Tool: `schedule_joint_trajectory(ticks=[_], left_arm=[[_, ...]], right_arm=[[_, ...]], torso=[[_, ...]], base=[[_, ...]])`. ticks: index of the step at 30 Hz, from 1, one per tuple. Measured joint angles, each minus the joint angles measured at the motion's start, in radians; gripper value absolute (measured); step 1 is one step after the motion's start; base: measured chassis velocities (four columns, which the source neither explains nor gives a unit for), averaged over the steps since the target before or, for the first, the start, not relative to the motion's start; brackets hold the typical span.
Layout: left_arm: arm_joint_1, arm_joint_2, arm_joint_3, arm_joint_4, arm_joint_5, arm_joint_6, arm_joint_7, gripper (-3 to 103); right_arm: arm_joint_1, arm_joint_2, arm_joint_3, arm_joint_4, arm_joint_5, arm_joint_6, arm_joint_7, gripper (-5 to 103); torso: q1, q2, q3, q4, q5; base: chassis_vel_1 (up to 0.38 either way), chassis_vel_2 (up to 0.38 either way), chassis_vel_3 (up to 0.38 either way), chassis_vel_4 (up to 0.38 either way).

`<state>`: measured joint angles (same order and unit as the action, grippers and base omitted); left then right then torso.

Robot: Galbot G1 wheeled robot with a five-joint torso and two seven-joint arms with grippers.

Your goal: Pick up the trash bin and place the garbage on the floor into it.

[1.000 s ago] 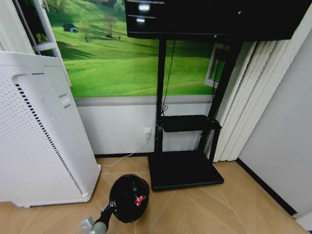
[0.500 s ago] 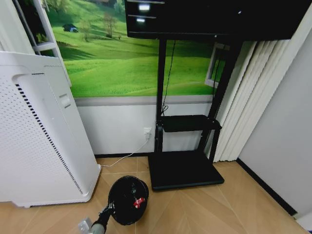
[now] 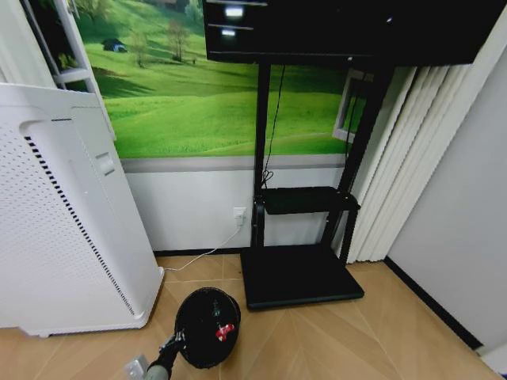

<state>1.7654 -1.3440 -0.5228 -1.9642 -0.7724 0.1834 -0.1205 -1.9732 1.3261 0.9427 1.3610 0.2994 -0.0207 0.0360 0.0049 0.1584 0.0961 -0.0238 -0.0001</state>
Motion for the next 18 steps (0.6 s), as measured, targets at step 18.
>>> schedule_joint_trajectory(ticks=[18], left_arm=[[0.004, 0.004, 0.003, 0.016, 0.030, -0.013, 0.051, 2]], right_arm=[[0.000, -0.068, -0.116, 0.024, 0.073, -0.054, 0.008, 90]], torso=[[0.000, 0.000, 0.000, 0.0001, 0.0000]], base=[[0.000, 0.000, 0.000, 0.000]])
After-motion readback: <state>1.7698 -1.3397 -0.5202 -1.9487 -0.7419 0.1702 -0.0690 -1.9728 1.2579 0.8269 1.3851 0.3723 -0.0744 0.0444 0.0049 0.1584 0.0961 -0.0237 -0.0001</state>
